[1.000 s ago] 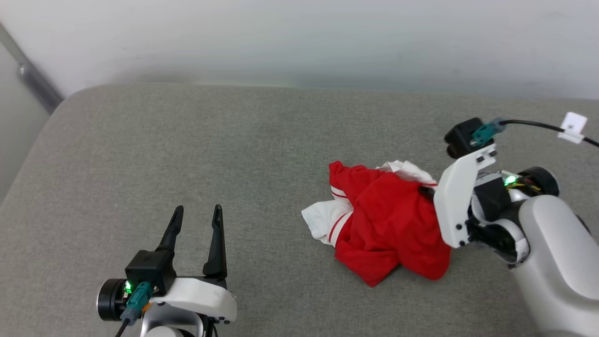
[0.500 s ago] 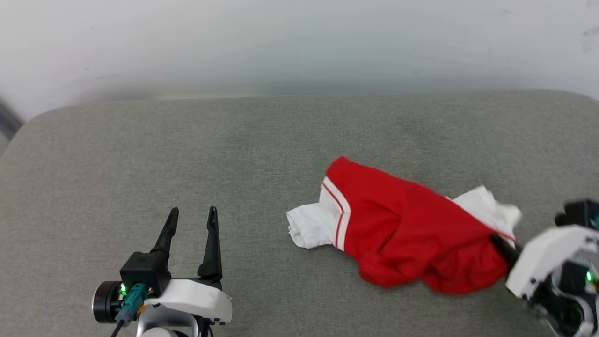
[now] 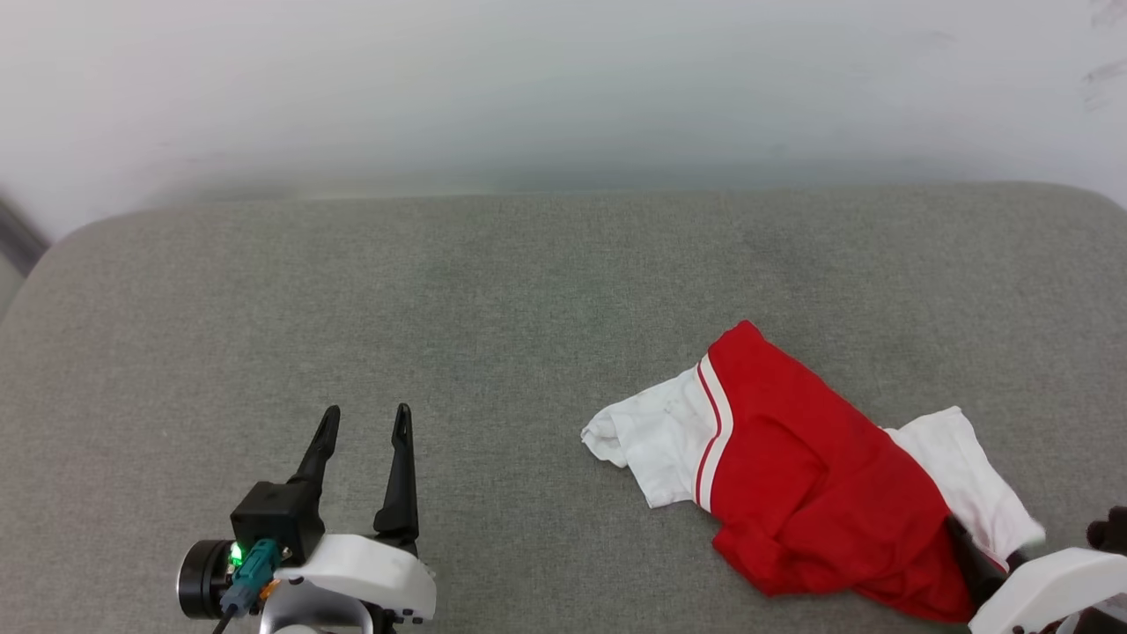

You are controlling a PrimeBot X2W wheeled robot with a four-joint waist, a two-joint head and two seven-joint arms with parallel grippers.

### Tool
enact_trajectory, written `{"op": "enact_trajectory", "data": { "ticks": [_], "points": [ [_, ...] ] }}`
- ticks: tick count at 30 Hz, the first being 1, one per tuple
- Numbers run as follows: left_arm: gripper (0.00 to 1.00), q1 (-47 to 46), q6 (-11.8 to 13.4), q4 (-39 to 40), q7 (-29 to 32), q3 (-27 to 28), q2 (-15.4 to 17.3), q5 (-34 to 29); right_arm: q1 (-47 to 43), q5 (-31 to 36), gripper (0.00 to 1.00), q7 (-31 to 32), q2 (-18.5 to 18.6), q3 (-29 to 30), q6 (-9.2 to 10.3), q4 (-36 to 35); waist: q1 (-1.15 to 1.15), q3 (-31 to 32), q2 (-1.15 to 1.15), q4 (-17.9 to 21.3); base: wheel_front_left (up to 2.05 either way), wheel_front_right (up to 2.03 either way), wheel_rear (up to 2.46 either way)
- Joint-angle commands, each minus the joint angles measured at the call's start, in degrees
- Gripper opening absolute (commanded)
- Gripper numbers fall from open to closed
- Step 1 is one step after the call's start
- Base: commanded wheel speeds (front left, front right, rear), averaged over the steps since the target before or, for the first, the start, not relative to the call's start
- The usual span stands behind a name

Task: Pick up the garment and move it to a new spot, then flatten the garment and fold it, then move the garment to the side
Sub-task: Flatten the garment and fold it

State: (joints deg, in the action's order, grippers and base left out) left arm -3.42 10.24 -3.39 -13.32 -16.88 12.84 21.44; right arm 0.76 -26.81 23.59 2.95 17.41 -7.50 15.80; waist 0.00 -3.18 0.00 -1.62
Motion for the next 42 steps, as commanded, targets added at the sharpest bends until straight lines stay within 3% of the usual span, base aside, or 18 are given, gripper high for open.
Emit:
{"op": "enact_trajectory", "data": {
  "ticks": [1, 7, 11, 24, 34, 42],
  "points": [
    [1.00, 0.8, -0.2, -0.3, -0.1, -0.2, 0.4, 0.3, -0.6, 2.0, 1.00, -3.3, 0.0, -0.2, 0.02, -1.4, 0.00, 0.6, 0.00, -0.2, 0.00, 0.00, 0.00],
    [1.00, 2.1, 0.0, -1.3, 0.1, -0.3, 0.5, 0.8, -1.1, 11.0, 1.00, -13.1, -0.1, -1.9, 0.02, -7.5, 0.00, 2.4, 0.00, -0.4, 0.00, 0.00, 0.00],
    [1.00, 2.7, 0.2, -1.4, 0.1, -0.3, 0.7, 0.9, -1.2, 13.6, 1.00, -17.2, -0.1, -3.6, 0.02, -11.4, 0.00, 3.5, 0.00, -0.6, 0.00, 0.00, 0.00],
    [1.00, 2.4, 1.2, -0.8, 2.4, 0.7, 3.4, 1.0, -3.2, 14.1, 1.00, -17.0, -0.1, -12.3, 0.02, -20.8, 0.00, 3.9, 0.00, 0.9, 0.00, 0.00, 0.00],
    [1.00, -11.3, -2.8, -2.6, 12.6, -4.5, 3.3, -0.5, -0.6, 13.5, 1.00, -15.8, -0.1, -14.5, 0.02, -24.4, 0.00, -1.2, 0.00, 3.2, 0.00, 0.00, 0.00],
    [1.00, -26.5, -10.3, -9.6, 22.8, -10.6, 1.4, -0.7, 1.9, 12.9, 1.00, -16.2, -0.1, -14.7, 0.02, -24.4, 0.00, -6.4, 0.00, 5.4, 0.00, 0.00, 0.00]
  ]
}}
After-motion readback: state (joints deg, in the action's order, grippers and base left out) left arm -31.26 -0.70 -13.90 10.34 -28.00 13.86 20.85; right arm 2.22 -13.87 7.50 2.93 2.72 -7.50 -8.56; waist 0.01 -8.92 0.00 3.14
